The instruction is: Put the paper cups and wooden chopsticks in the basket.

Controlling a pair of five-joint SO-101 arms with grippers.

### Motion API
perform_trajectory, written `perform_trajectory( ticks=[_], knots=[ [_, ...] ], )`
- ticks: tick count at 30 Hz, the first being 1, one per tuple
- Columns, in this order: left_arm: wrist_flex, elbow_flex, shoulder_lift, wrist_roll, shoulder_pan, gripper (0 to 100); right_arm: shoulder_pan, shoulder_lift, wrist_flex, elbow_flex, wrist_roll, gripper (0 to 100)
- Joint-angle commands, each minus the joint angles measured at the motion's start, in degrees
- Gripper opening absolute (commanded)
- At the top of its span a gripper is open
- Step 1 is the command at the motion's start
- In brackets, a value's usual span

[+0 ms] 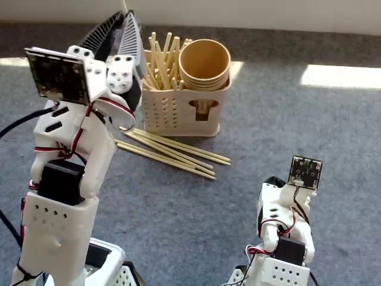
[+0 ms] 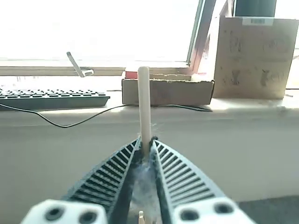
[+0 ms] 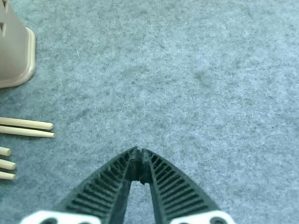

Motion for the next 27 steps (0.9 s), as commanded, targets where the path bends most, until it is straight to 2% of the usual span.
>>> perform_trajectory(
  ticks=[1, 8, 15, 21, 27],
  knots=[
    [-3.69, -1.63, 0.04, 2.11, -2.15, 1, 0.57, -0.48, -1.54, 7.87, -0.09, 0.5],
    [-9.05, -1.71, 12.62, 2.11, -2.24, 1, 0.57, -0.48, -1.54, 7.87, -0.09, 0.5],
    [-8.44, -1.63, 20.79, 2.11, -1.98, 1, 0.57, -0.48, -1.54, 7.87, -0.09, 0.5],
    [0.26, -2.86, 20.97, 2.02, -2.15, 11, 0.57, -0.48, -1.54, 7.87, -0.09, 0.5],
    [10.64, -10.33, 17.54, 2.11, -2.33, 8, 0.57, -0.48, -1.54, 7.87, -0.09, 0.5]
  ],
)
